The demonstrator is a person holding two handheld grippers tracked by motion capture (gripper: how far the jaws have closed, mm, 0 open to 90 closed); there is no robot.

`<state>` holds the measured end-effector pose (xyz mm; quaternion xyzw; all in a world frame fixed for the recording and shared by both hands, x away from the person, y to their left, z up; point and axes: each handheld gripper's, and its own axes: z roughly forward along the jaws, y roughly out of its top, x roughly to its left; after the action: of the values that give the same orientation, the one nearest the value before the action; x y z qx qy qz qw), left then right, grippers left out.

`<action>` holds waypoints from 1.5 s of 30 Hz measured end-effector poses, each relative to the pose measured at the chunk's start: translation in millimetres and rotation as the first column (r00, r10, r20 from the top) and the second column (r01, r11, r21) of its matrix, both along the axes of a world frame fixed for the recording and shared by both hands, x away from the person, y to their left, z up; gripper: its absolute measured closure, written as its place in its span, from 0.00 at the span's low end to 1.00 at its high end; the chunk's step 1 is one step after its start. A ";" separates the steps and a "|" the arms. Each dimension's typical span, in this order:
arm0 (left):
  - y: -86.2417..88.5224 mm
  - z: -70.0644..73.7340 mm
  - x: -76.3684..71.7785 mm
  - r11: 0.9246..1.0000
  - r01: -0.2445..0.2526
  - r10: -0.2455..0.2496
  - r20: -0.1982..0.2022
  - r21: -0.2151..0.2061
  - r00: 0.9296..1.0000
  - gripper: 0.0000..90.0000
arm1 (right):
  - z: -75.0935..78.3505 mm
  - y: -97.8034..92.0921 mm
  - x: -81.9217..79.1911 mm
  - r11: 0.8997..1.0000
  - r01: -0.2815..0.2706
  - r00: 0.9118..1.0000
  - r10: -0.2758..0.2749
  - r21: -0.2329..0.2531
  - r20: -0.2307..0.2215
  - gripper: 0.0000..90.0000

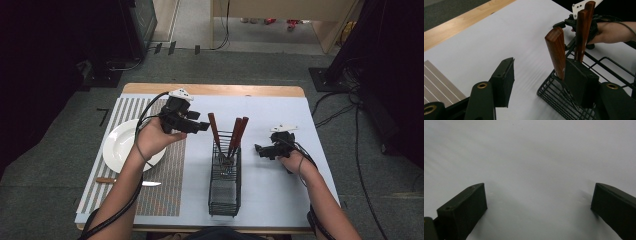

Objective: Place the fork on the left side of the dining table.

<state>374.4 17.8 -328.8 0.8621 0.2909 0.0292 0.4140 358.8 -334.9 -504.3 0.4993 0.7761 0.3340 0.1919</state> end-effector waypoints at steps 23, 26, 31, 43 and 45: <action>-20.8 10.7 12.8 0.993 0.114 -0.114 0.028 0.011 0.993 0.67 | 0.1 -0.1 0.0 1.000 -0.001 1.000 0.001 -0.002 -0.001 0.00; -21.2 8.4 13.7 0.991 0.133 -0.133 0.023 -0.007 0.991 0.73 | 0.1 0.0 -0.1 1.000 -0.001 1.000 0.001 -0.003 0.000 0.00; -18.3 11.0 13.4 0.989 0.143 -0.143 0.001 -0.027 0.990 0.82 | 0.0 0.0 -0.2 1.000 -0.002 1.000 0.002 -0.003 0.003 0.00; -19.3 24.6 5.5 0.990 0.133 -0.135 -0.064 -0.044 0.989 0.89 | 0.0 0.0 -0.3 1.000 -0.002 1.000 0.002 -0.003 0.003 0.00; -19.5 27.3 3.8 0.990 0.134 -0.137 -0.054 -0.047 0.989 0.90 | 0.0 0.0 -0.3 1.000 -0.002 1.000 0.002 -0.003 0.002 0.00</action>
<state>378.1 -1.7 -301.5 0.8711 0.2440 -0.0301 0.4251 358.5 -334.9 -504.3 0.4978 0.7769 0.3335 0.1934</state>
